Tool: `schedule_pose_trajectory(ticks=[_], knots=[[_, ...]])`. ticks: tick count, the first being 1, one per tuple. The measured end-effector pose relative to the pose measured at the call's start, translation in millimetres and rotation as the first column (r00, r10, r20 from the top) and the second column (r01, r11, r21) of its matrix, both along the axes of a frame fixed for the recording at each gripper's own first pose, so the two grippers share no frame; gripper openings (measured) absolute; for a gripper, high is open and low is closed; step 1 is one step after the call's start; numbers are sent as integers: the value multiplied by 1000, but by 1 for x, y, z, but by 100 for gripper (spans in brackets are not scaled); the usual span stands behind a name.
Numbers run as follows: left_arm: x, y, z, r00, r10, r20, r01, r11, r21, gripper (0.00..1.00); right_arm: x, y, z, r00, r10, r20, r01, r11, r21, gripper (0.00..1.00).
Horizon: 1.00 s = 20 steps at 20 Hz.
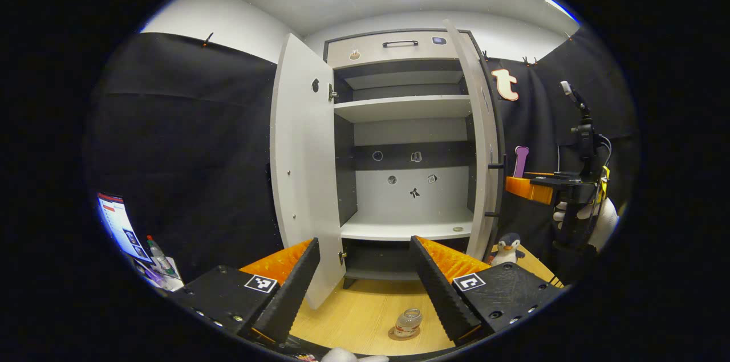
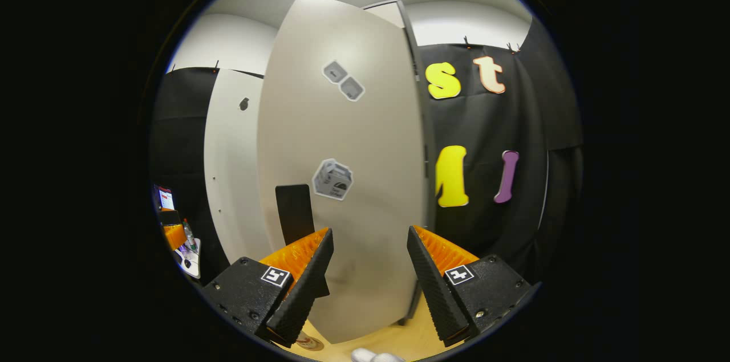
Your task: Grasp the bottle in the cabinet with the left hand and place it on the coaster, then close the right door with the right hand and the left door with the left hand.
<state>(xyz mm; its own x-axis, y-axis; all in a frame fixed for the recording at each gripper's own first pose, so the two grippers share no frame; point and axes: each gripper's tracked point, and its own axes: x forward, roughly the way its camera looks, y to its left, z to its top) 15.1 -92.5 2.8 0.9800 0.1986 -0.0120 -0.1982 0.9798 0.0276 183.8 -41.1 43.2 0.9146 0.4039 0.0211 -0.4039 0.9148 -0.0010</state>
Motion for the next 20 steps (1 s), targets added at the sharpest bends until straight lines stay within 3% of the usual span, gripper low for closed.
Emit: schedule_pose_trajectory(ticks=[3, 9, 20], knots=[[-1, 25, 1, 999, 41, 18, -41, 999, 11, 96, 0, 5, 0, 1000, -15, 11, 15, 1000, 4, 82], [4, 81, -5, 999, 38, 18, -38, 999, 14, 96, -22, -8, -12, 995, -99, -3, 99, 995, -19, 81], [66, 236, -6, 1000, 14, 22, -15, 998, 54, 96, -121, -3, -49, 956, -289, -46, 283, 952, -116, 81]])
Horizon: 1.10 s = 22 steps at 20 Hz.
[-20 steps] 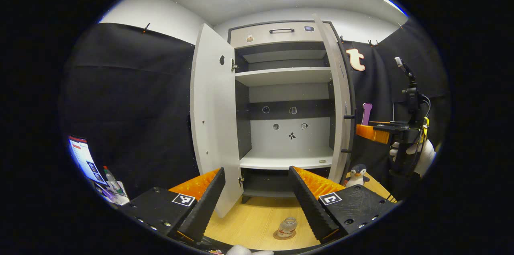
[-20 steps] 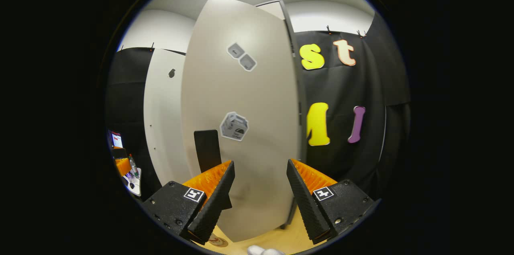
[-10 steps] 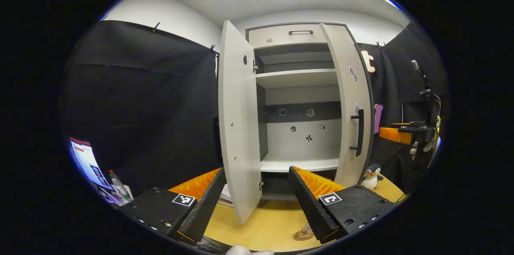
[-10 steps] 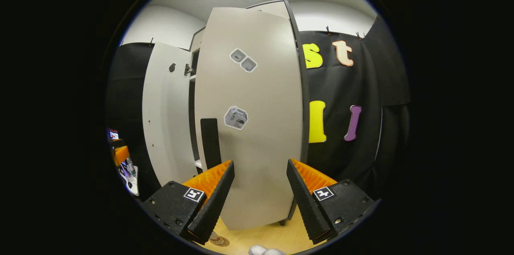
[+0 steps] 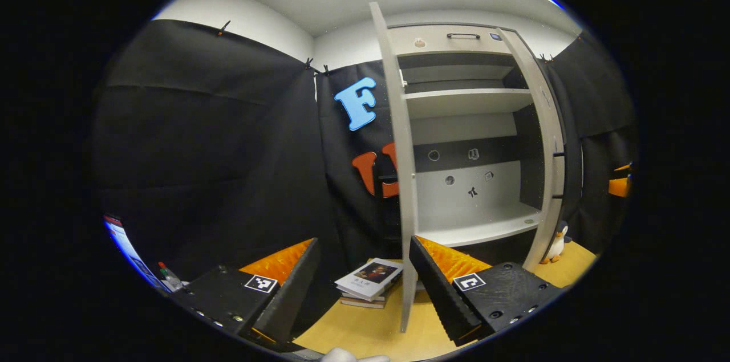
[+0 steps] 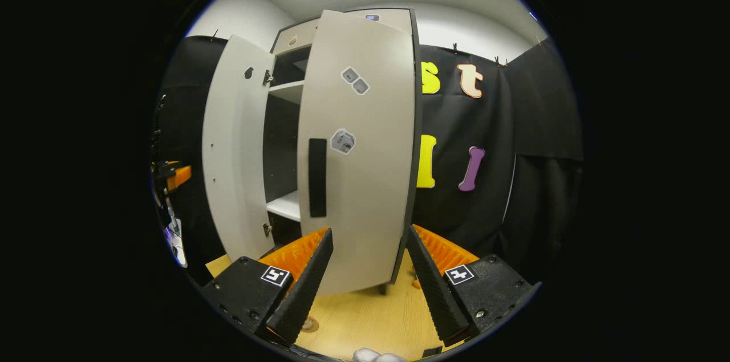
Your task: Grasp the bottle in the cabinet with the left hand and place it on the coaster, then close the right door with the right hand and the left door with the left hand.
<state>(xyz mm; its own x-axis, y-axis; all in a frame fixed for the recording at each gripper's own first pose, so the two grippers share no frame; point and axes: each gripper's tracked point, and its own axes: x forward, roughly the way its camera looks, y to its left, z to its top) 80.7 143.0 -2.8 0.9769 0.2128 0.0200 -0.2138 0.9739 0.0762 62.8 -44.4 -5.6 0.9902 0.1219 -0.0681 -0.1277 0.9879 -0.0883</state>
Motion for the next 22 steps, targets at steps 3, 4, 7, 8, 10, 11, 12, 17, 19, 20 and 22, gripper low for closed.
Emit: schedule_pose_trajectory(ticks=[3, 4, 7, 8, 10, 11, 12, 17, 19, 20, 22], knots=[[31, 26, -3, 999, -38, -4, 38, 999, -19, 96, -33, 0, -4, 997, -77, -2, 77, 997, -21, 81], [39, 35, -1, 999, -47, -3, 47, 999, -24, 96, -44, 0, -4, 996, -94, 2, 94, 995, -24, 81], [66, 49, -2, 997, -76, -9, 76, 997, -25, 96, -63, -2, -9, 990, -139, -9, 138, 990, -34, 81], [73, 51, -2, 996, -83, -12, 83, 996, -23, 96, -67, -3, -10, 989, -148, -15, 147, 989, -31, 81], [84, 50, 0, 994, -106, -9, 106, 994, -24, 96, -71, -4, -11, 987, -158, -20, 158, 987, -21, 81], [88, 47, 2, 993, -121, 0, 121, 992, -25, 96, -72, -6, -14, 986, -166, -23, 166, 986, -28, 81], [91, 44, 4, 991, -132, 6, 132, 991, -21, 96, -72, -8, -16, 985, -170, -26, 169, 985, -30, 82], [95, 43, 1, 987, -161, 13, 161, 986, -33, 93, -73, -8, -23, 988, -149, -50, 150, 989, 2, 82], [96, 40, 1, 984, -178, 11, 178, 983, -50, 92, -74, -6, -23, 989, -144, -46, 144, 990, 7, 82], [96, 39, 2, 984, -180, 10, 180, 983, -46, 92, -74, -3, -23, 990, -137, -46, 137, 991, 8, 82], [95, 39, 3, 986, -168, 13, 168, 985, -32, 89, -75, 0, -22, 991, -127, -42, 127, 992, 7, 82]])
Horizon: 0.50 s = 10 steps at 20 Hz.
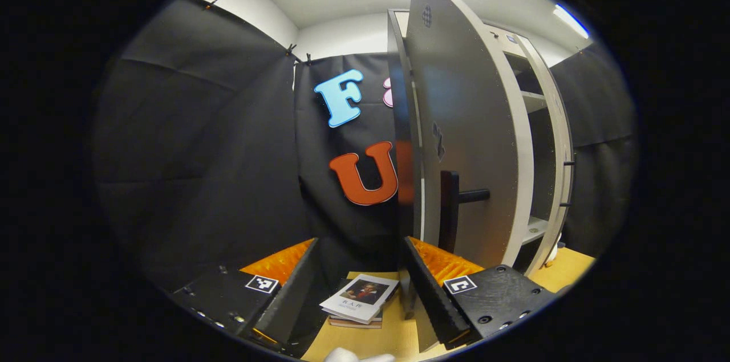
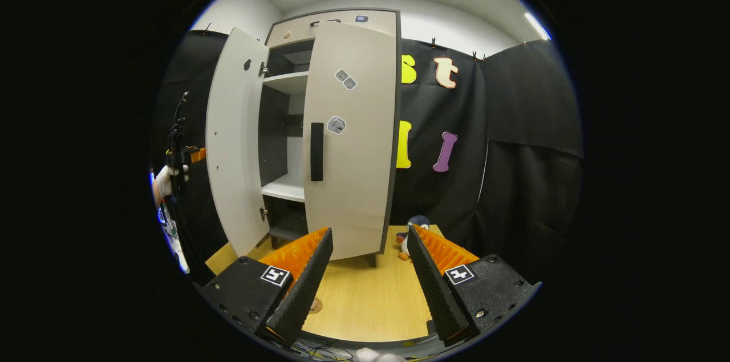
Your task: Grasp the bottle in the cabinet with the left hand and place it on the coaster, then close the right door with the right hand and the left door with the left hand.
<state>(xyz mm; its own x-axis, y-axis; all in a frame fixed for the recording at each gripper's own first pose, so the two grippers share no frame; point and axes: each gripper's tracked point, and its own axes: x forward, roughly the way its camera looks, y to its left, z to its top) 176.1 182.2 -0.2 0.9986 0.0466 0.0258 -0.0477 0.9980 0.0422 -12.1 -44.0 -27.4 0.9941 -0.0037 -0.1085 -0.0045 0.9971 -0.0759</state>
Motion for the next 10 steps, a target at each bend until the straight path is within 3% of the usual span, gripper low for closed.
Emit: schedule_pose_trajectory(ticks=[10], knots=[[-2, -42, 1, 999, -54, 2, 54, 998, -15, 89, -4, -6, -9, 1000, -3, -25, 3, 1000, 5, 82]])
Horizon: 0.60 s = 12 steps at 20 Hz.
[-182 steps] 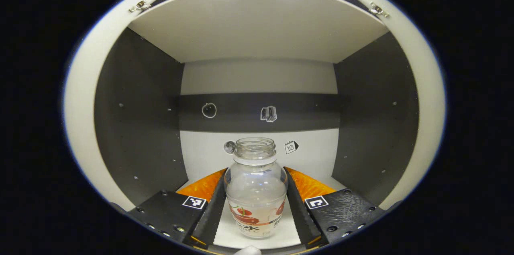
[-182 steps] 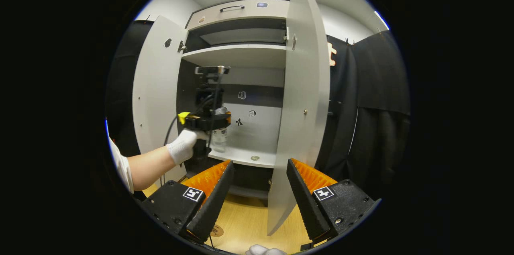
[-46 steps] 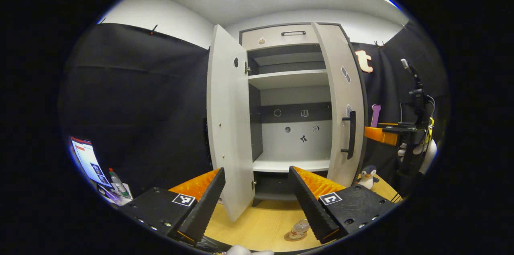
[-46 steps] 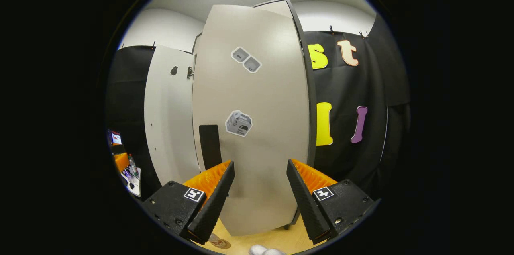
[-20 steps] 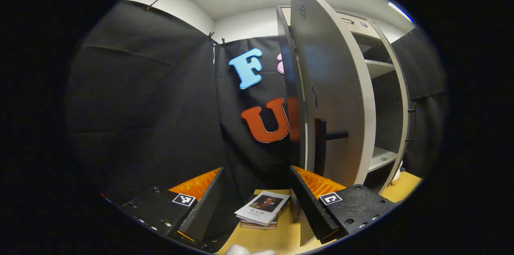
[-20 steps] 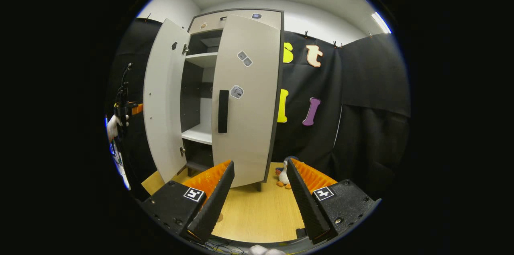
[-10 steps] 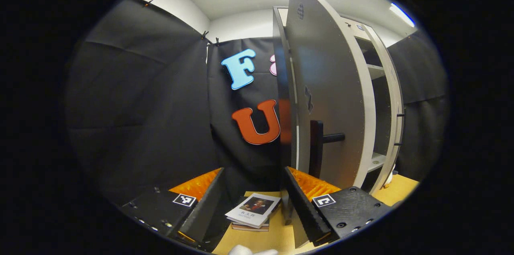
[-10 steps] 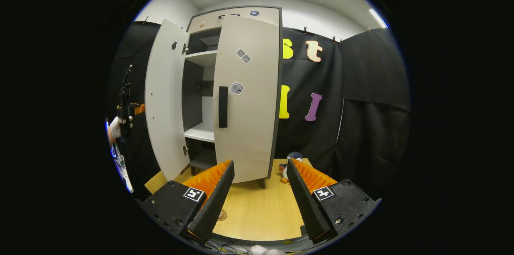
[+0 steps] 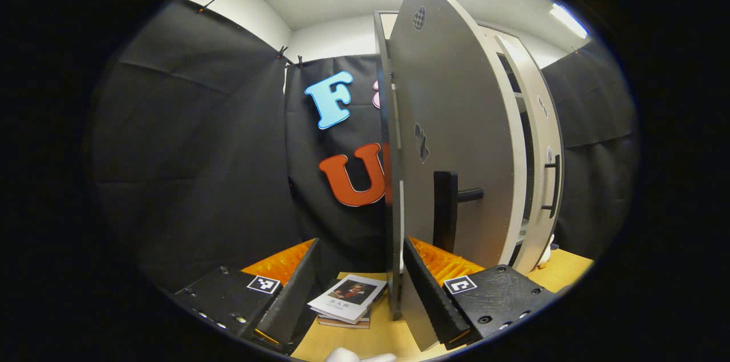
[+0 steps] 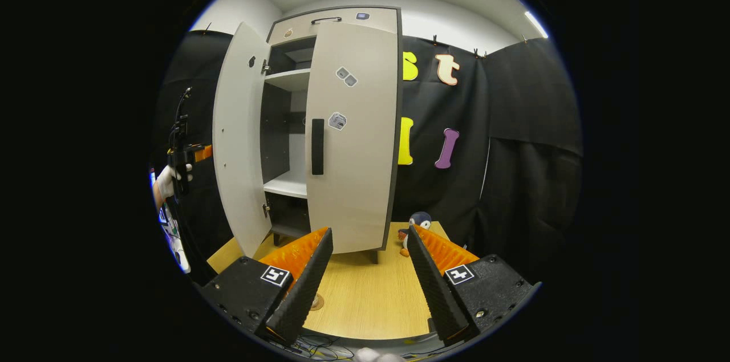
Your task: Grasp the bottle in the cabinet with the left hand and place it on the coaster, then close the right door with the right hand and the left door with the left hand.
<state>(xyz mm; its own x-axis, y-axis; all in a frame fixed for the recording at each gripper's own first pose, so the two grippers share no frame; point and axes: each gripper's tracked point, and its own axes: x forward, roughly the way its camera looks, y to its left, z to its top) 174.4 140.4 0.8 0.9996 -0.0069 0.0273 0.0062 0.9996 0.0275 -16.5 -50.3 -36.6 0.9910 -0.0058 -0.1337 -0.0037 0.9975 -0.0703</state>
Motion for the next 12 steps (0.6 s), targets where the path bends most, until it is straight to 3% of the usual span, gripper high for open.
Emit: schedule_pose_trajectory(ticks=[6, 7, 8, 12], knots=[[2, -34, 0, 999, -40, -9, 40, 999, 1, 88, -3, -8, 3, 1000, -13, 0, 13, 1000, -11, 82], [3, -41, 1, 999, -50, -9, 50, 999, 1, 84, -3, -10, 4, 1000, -16, 1, 16, 1000, -12, 82], [6, -49, 2, 998, -60, -8, 60, 998, 3, 89, -3, -12, 5, 1000, -18, 3, 18, 1000, -12, 82], [14, -84, 3, 996, -91, -3, 91, 996, 24, 89, -3, -21, 6, 1000, -31, 1, 31, 1000, -2, 82]])
